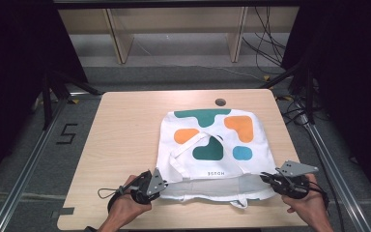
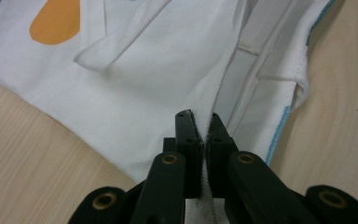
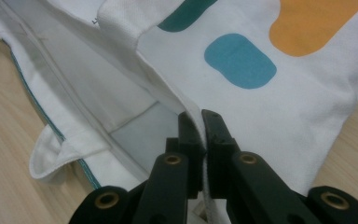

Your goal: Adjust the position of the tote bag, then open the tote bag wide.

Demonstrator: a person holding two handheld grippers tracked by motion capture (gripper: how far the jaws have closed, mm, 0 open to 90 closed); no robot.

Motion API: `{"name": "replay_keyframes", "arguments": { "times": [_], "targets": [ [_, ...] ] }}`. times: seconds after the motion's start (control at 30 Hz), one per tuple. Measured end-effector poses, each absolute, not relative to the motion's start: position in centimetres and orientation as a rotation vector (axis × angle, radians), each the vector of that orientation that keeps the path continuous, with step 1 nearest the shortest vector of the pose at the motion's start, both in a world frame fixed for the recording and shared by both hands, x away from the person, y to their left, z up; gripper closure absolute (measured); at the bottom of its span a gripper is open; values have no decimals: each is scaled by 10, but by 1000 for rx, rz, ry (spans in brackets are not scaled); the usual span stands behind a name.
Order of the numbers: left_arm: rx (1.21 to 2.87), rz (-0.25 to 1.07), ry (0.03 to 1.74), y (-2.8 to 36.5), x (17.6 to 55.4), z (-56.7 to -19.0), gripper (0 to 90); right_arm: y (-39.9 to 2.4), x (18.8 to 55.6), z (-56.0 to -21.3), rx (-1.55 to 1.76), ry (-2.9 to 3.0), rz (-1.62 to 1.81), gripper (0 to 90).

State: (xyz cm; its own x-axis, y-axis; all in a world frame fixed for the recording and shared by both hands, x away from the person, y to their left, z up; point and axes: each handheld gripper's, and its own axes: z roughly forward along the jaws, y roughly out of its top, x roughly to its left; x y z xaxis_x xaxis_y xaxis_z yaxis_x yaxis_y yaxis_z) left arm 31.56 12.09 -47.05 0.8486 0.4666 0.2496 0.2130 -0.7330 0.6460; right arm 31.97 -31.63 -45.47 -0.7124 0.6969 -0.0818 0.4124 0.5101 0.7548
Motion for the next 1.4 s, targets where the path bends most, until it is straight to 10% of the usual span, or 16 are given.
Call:
{"name": "replay_keyframes", "arguments": {
  "times": [1.4],
  "targets": [
    [2414, 334, 369, 138, 369, -315, 869, -310, 371, -292, 784, 2471, 993, 884]
  ]
}}
